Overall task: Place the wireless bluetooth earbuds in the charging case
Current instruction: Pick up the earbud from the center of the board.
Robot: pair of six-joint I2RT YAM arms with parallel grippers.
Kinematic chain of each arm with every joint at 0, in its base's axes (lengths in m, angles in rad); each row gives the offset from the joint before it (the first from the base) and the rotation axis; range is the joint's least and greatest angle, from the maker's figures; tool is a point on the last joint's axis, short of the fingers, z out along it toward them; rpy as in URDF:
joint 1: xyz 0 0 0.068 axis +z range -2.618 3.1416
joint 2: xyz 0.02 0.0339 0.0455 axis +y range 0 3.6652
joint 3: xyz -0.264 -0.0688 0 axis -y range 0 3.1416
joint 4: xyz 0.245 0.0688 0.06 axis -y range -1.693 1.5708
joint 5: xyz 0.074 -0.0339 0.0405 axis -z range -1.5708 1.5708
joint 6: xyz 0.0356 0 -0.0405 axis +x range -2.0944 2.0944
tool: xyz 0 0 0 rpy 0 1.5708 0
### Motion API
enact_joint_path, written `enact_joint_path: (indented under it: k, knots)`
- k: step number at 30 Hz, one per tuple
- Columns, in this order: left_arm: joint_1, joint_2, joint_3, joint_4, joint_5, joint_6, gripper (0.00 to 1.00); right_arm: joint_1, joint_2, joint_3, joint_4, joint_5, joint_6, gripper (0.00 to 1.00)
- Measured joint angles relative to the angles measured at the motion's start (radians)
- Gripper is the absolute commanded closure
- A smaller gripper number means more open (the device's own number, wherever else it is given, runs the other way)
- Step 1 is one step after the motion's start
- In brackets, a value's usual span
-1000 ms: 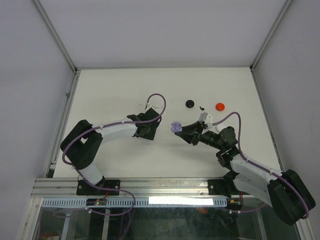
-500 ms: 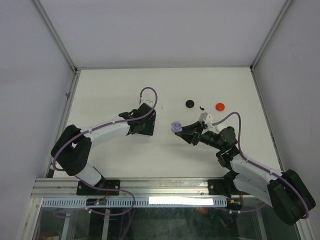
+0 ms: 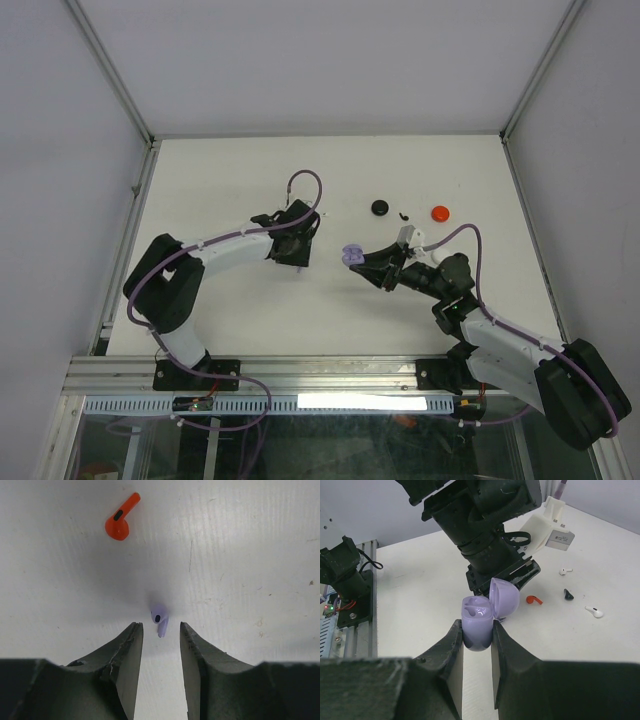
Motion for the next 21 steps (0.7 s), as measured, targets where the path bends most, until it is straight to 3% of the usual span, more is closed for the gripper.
enact_joint_path:
  k: [10,17,21]
  knots:
    - [0.019,0.061,0.029,-0.005,0.024,-0.005,0.68,0.000,0.000,0.000,-0.018,0.000,0.000,1.00]
    - [0.026,0.094,0.039,-0.005,0.045,-0.005,0.74,0.000,0.000,0.000,-0.024,0.000,-0.001,1.00]
    - [0.031,0.097,0.041,-0.006,0.055,-0.005,0.84,0.000,0.000,0.000,-0.028,0.000,-0.004,1.00]
